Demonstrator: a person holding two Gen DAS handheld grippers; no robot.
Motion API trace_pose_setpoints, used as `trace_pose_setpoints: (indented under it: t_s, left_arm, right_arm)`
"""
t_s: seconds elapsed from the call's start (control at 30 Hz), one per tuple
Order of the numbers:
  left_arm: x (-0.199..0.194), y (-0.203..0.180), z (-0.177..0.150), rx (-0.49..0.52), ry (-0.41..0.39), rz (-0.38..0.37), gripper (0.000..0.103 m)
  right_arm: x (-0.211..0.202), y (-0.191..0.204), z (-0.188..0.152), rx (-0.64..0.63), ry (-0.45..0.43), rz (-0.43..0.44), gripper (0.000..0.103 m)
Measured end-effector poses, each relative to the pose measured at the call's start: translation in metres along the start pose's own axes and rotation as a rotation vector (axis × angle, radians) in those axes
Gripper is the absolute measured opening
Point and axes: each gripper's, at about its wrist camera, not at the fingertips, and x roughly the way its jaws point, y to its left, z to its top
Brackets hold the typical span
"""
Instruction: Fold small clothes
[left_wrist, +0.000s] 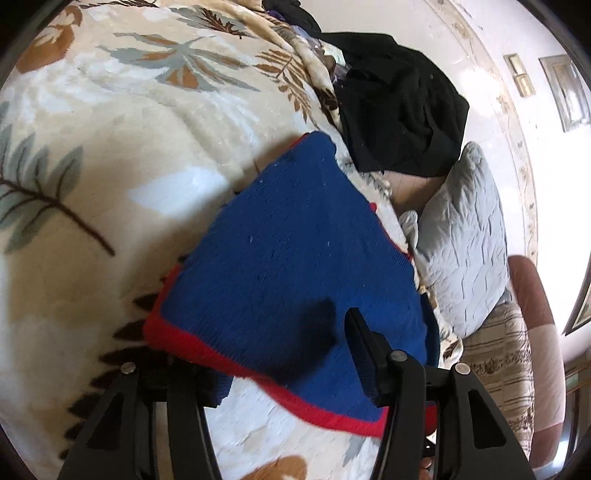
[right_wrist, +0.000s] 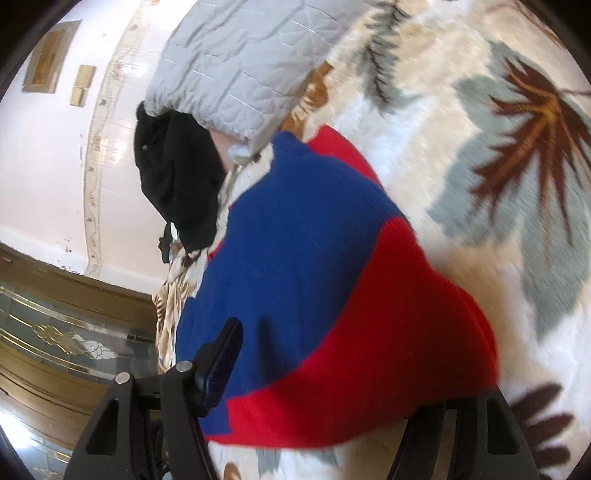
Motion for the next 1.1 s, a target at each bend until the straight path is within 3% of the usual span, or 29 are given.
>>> trace_pose_setpoints:
  t_s: [0.03, 0.07, 0.1, 0.17, 0.23, 0.5, 0.7, 0.87, 0.93, 1.03, 1.1]
  left_arm:
    - [0.003, -0.001, 0.001, 0.002, -0.003, 0.001, 0.038]
    - [0.005, -0.002, 0.002, 0.003, -0.001, 0.005, 0.034]
    - [0.008, -0.002, 0.003, 0.003, 0.002, 0.007, 0.031]
    - [0.009, -0.001, 0.003, -0.001, -0.006, 0.001, 0.028]
    - [0.005, -0.005, 0.002, 0.021, -0.018, 0.007, 0.024]
    - [-0.032, -0.026, -0.001, 0.130, -0.077, -0.007, 0.021]
    - [-0.064, -0.012, -0.018, 0.138, -0.031, 0.008, 0.021]
    - [-0.065, 0.007, -0.030, 0.142, 0.044, 0.078, 0.022]
    - [-0.061, 0.015, -0.030, 0.132, 0.100, 0.127, 0.027]
    - [-0.072, 0.027, -0.021, 0.072, 0.166, 0.124, 0.034]
    - [-0.088, 0.033, -0.011, 0.044, 0.155, 0.119, 0.034]
  right_arm:
    - [0.002, 0.002, 0.001, -0.015, -0.010, -0.006, 0.063]
    - [0.002, 0.001, 0.002, -0.024, -0.013, -0.020, 0.054]
    - [0.004, 0.000, 0.002, -0.029, -0.014, -0.042, 0.032]
    - [0.007, -0.001, 0.004, -0.013, -0.014, -0.044, 0.029]
    - [0.002, 0.010, 0.002, -0.075, -0.037, -0.062, 0.025]
    - [-0.035, 0.061, -0.022, -0.331, -0.152, -0.119, 0.021]
    - [-0.058, 0.066, -0.053, -0.401, -0.126, -0.166, 0.021]
    - [-0.062, 0.033, -0.082, -0.331, -0.034, -0.202, 0.021]
    - [-0.063, 0.013, -0.082, -0.225, 0.025, -0.199, 0.028]
    - [-0.082, 0.007, -0.073, -0.135, 0.070, -0.196, 0.033]
    - [-0.110, 0.004, -0.067, -0.115, 0.050, -0.187, 0.033]
